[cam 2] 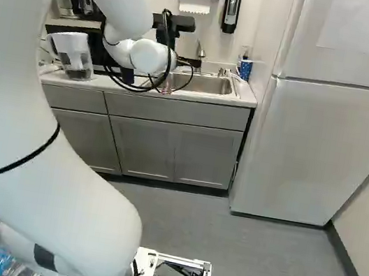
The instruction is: Rinse the cup and place it in the tray
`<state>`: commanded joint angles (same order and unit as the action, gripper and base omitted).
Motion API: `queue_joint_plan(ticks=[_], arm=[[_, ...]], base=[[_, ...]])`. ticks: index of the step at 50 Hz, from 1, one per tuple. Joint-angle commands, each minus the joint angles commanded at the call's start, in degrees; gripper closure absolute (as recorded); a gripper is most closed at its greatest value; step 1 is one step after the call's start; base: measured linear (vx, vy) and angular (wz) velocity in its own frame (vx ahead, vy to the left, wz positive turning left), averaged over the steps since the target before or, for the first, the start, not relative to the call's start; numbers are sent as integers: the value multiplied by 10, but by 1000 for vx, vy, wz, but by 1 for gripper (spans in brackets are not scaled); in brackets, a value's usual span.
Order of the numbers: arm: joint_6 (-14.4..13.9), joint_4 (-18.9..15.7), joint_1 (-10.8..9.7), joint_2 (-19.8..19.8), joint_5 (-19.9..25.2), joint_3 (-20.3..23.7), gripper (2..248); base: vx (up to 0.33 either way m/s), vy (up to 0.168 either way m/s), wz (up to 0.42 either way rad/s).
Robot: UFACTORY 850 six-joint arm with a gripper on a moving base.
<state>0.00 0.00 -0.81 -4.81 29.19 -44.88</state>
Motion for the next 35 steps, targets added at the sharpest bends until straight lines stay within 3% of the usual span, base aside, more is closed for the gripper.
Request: queue_joint_plan(ticks=[35], arm=[[0,0,0,0,-45,-43,3]], base=[[0,0,0]])
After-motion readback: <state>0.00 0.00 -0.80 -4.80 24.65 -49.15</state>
